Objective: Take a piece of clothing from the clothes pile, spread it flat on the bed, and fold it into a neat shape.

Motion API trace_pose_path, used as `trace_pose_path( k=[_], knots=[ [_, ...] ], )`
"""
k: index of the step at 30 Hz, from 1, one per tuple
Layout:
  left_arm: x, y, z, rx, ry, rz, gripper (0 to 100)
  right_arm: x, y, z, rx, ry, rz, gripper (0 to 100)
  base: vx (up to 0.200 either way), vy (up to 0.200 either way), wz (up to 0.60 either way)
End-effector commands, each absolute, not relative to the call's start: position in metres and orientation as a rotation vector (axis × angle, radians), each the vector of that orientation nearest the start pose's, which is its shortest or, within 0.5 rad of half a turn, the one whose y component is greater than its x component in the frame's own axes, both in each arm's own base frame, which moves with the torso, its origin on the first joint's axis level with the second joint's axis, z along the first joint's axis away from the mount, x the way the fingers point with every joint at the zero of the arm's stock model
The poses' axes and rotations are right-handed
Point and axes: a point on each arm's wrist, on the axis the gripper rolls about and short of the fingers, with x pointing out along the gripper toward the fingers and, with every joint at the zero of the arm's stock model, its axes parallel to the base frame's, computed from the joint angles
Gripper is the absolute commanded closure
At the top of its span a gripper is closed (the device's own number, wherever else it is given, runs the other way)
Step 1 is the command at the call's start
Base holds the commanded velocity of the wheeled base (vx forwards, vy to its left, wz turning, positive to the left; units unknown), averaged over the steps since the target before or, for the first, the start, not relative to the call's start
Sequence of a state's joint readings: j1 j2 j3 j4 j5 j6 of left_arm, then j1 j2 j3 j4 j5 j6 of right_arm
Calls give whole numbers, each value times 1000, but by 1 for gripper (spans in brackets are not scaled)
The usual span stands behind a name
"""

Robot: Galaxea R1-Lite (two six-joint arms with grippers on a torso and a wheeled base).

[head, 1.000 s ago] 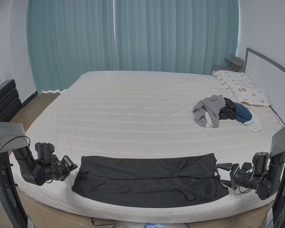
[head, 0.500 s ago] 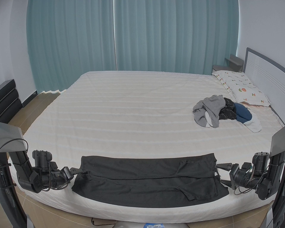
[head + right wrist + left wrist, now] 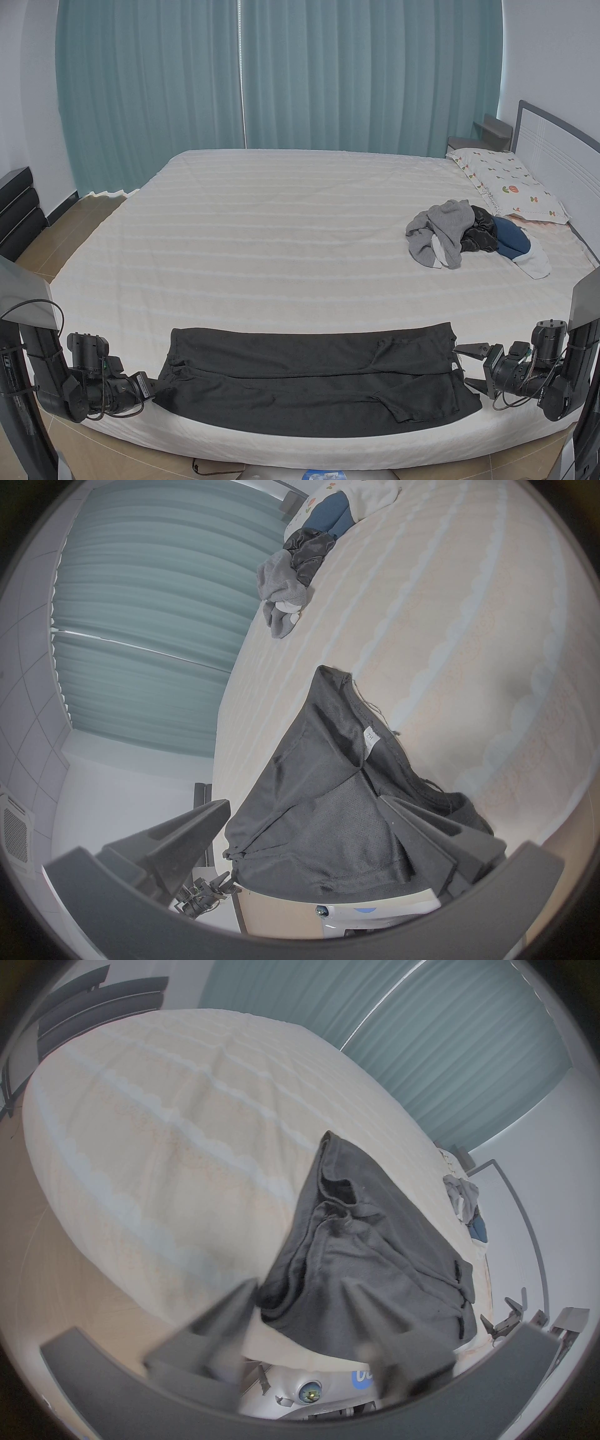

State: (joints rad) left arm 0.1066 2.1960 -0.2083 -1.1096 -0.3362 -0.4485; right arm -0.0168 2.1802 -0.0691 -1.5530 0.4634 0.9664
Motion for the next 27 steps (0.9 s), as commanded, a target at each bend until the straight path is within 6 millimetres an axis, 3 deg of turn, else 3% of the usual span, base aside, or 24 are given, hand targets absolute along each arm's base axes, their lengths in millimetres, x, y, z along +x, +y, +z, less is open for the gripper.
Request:
trace_pose_path(
  k=[1,7,23,24,27],
  knots=[
    [236,19,-31,-605,922,4,100,232,6,6,1057,705,145,0,0,0,0],
    [220,23,-34,-498,962,-2,100,232,6,6,1056,705,146,0,0,0,0],
    [221,22,-32,-489,954,-1,100,232,6,7,1054,700,150,0,0,0,0],
    [222,23,-32,-491,952,0,0,232,6,8,1053,697,151,0,0,0,0],
    [222,23,-31,-494,945,1,0,232,5,13,1052,675,155,0,0,0,0]
  ],
)
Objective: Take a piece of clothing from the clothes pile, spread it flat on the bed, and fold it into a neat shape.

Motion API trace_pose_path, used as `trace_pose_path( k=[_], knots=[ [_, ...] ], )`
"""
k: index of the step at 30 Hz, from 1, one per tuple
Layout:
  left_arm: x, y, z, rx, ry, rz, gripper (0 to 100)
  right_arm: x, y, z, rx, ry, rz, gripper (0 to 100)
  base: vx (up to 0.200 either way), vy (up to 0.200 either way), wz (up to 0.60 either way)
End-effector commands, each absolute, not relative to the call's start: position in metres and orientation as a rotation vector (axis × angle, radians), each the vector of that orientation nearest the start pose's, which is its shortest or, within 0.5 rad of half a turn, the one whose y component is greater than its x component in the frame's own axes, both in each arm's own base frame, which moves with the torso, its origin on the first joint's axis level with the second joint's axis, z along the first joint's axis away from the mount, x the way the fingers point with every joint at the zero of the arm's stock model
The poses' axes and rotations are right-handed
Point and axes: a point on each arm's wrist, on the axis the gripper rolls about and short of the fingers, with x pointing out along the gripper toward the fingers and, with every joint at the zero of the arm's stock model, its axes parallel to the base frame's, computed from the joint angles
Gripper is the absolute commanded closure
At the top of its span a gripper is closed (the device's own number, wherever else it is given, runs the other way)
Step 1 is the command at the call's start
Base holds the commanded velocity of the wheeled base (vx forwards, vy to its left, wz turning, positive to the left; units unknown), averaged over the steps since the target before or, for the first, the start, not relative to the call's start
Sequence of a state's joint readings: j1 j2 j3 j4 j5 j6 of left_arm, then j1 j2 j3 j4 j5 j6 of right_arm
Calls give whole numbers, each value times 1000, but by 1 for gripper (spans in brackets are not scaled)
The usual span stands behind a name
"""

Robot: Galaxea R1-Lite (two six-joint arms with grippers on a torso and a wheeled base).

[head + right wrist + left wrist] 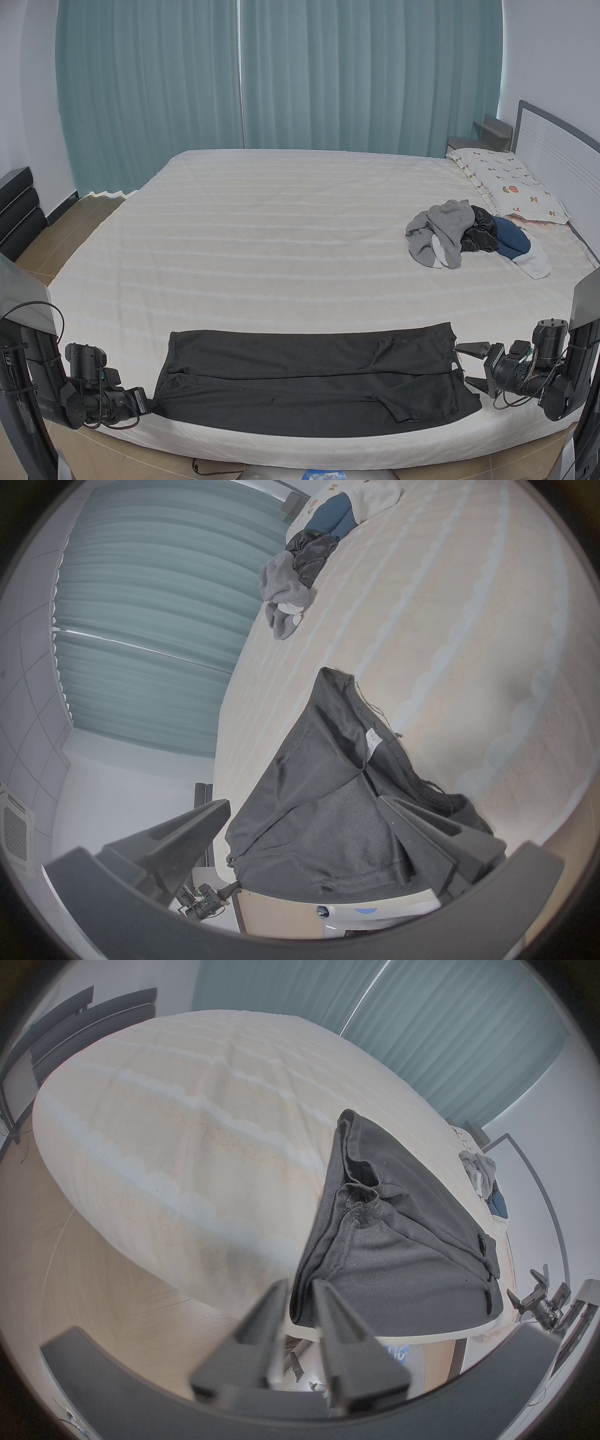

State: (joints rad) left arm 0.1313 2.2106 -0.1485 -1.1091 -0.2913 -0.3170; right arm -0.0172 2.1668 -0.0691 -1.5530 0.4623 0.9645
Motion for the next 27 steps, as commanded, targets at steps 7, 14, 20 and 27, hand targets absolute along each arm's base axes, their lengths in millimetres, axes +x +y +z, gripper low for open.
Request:
trace_pose_path(
  k=[7,14,20,27],
  knots=[
    [228,28,-16,-527,871,19,0,233,1,17,1050,649,154,0,0,0,0],
    [253,30,8,-625,772,39,0,233,1,16,1050,652,149,0,0,0,0],
    [275,24,17,-638,819,28,0,234,1,15,1050,653,148,0,0,0,0],
    [303,1,11,-571,830,-63,0,234,1,14,1049,654,148,0,0,0,0]
  ],
)
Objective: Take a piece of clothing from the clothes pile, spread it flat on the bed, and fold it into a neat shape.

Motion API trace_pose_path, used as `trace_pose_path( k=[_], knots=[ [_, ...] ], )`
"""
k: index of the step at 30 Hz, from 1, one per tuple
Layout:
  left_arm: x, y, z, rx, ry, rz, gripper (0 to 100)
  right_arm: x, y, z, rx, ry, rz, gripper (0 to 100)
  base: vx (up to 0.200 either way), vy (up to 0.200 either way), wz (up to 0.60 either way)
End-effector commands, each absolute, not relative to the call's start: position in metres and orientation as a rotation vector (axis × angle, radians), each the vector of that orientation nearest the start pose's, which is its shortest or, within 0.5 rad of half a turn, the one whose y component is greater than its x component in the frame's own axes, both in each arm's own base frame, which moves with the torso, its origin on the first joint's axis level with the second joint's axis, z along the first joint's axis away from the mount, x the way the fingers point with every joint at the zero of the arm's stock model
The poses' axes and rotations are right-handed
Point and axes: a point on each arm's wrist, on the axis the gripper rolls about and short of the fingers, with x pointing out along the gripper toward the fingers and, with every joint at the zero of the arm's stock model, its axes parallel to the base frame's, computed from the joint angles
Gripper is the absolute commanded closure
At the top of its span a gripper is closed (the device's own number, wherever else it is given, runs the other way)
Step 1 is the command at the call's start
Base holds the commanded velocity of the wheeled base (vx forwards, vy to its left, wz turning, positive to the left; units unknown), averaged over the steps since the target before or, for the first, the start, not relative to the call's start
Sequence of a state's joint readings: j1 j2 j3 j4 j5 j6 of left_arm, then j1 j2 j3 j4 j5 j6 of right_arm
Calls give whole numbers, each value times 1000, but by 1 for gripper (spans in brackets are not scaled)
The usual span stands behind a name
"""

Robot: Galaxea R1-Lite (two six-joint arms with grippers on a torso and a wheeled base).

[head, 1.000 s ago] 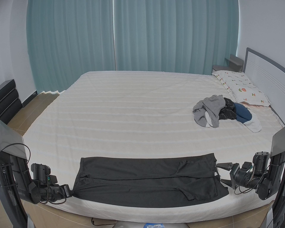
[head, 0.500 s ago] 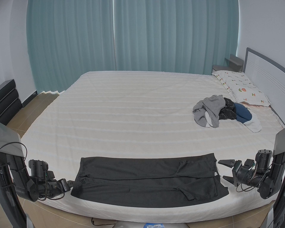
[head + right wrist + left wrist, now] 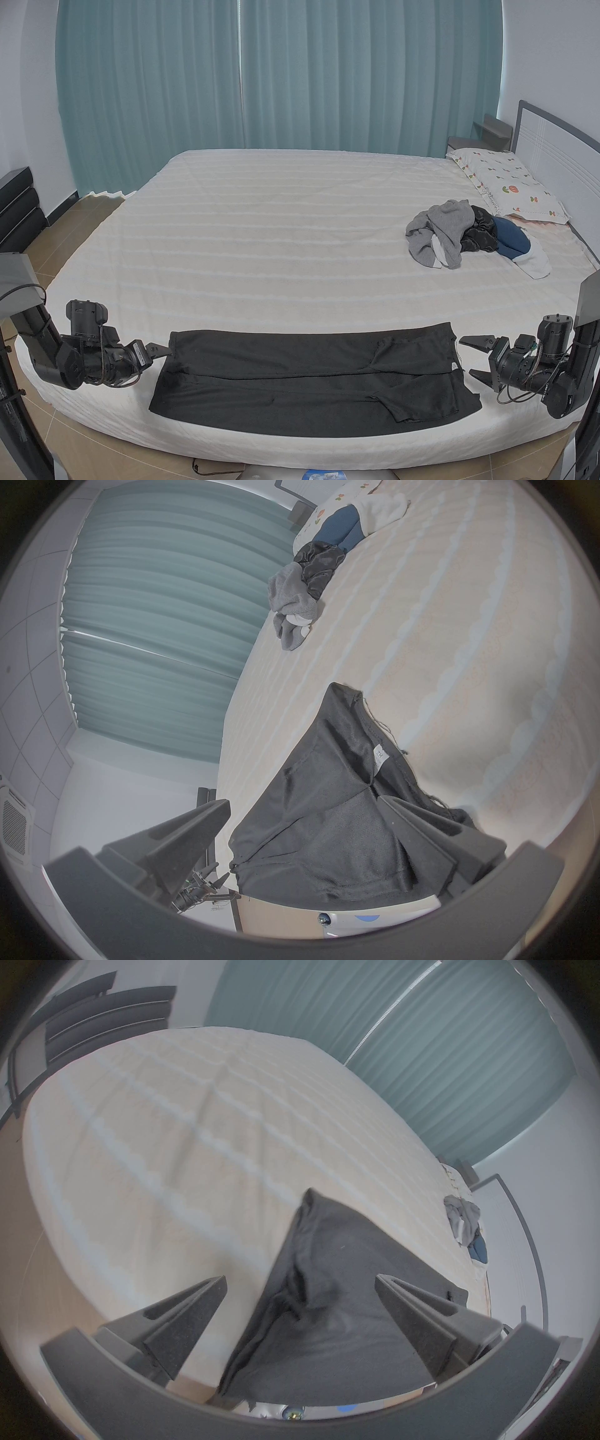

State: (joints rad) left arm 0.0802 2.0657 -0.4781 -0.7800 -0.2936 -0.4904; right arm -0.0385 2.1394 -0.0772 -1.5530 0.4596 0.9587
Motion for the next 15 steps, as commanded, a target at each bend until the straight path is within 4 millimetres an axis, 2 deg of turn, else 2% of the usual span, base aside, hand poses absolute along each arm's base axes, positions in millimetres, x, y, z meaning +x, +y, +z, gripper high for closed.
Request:
trace_pose_path(
  k=[1,6,11,15],
  knots=[
    [305,-2,8,-550,840,-76,0,234,1,14,1048,653,149,0,0,0,0],
    [306,-11,-7,-408,874,-97,0,234,-1,14,1048,650,142,0,0,0,0],
    [306,-10,-17,-300,886,-65,0,235,-2,12,1044,653,137,0,0,0,0],
    [306,-11,-20,-297,895,-65,0,235,-2,11,1033,656,137,0,0,0,0]
  ],
)
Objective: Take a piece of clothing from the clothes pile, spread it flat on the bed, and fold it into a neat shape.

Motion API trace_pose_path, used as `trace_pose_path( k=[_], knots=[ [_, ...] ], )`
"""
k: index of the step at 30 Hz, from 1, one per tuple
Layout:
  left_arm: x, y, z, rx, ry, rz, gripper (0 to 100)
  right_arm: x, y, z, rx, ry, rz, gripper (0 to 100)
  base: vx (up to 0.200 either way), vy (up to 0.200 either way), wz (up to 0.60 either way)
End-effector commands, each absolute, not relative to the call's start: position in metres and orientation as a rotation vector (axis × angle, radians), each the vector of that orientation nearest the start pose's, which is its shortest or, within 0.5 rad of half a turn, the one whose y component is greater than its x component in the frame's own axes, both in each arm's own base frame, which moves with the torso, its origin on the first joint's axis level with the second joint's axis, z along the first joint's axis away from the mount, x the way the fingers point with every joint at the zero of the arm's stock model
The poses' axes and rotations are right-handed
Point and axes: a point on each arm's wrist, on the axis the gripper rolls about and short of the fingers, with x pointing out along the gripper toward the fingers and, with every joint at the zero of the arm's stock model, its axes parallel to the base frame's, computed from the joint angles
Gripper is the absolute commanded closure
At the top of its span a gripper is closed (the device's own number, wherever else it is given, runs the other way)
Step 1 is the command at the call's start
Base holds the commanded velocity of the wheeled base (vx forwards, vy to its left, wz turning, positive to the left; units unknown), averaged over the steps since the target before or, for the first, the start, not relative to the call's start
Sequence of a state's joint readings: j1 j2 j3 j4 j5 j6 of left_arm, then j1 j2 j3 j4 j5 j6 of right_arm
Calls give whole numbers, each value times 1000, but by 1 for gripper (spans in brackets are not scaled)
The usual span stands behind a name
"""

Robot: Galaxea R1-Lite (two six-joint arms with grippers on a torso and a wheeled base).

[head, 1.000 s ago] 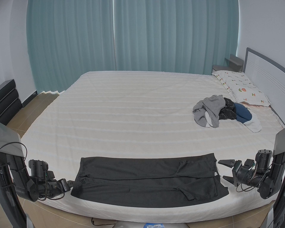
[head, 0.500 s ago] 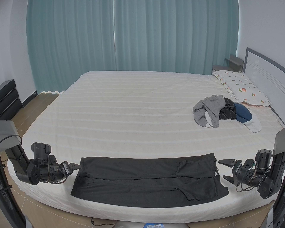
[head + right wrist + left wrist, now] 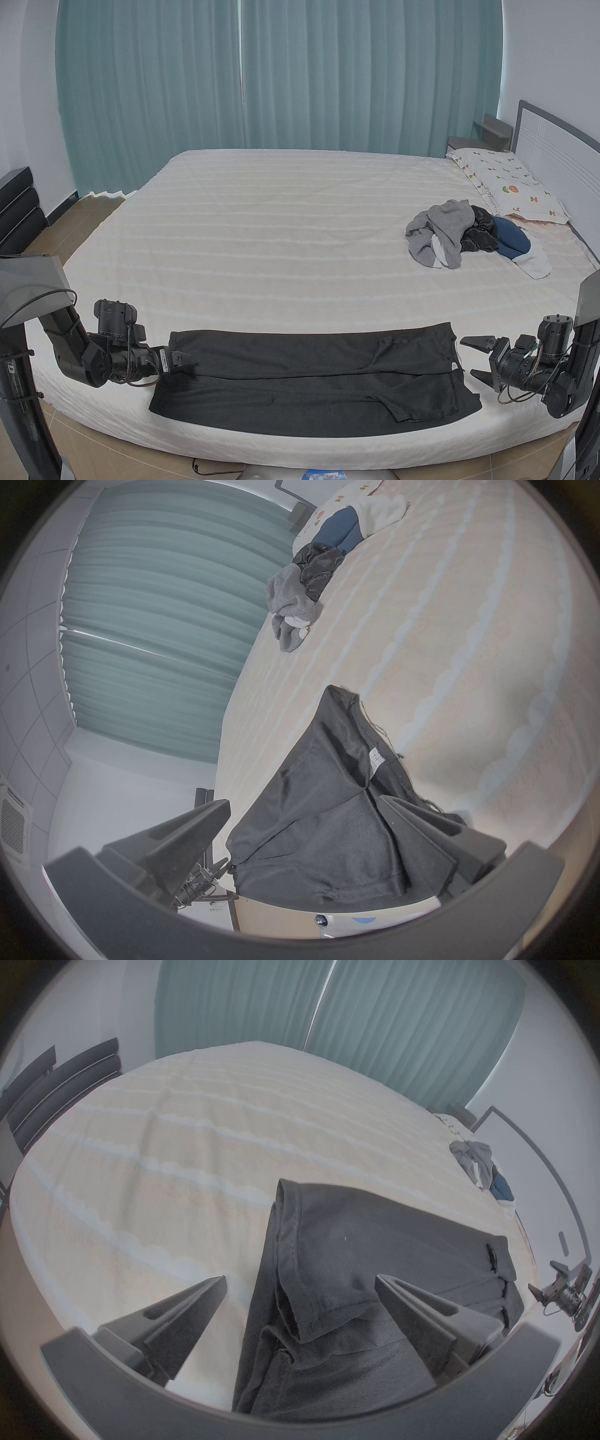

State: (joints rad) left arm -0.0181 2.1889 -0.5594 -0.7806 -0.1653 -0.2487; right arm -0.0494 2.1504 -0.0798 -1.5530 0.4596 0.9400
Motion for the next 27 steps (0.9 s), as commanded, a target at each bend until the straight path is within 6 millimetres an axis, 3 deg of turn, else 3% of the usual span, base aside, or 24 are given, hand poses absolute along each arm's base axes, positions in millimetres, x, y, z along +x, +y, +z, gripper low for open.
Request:
trace_pose_path(
  k=[1,16,27],
  knots=[
    [305,-12,-20,-299,897,-68,0,235,-2,11,1033,657,138,0,0,0,0],
    [300,-18,4,-256,750,-36,0,235,-2,9,1033,664,135,0,0,0,0],
    [308,-25,-27,-260,824,-79,0,235,-1,7,1031,671,135,0,0,0,0]
  ],
)
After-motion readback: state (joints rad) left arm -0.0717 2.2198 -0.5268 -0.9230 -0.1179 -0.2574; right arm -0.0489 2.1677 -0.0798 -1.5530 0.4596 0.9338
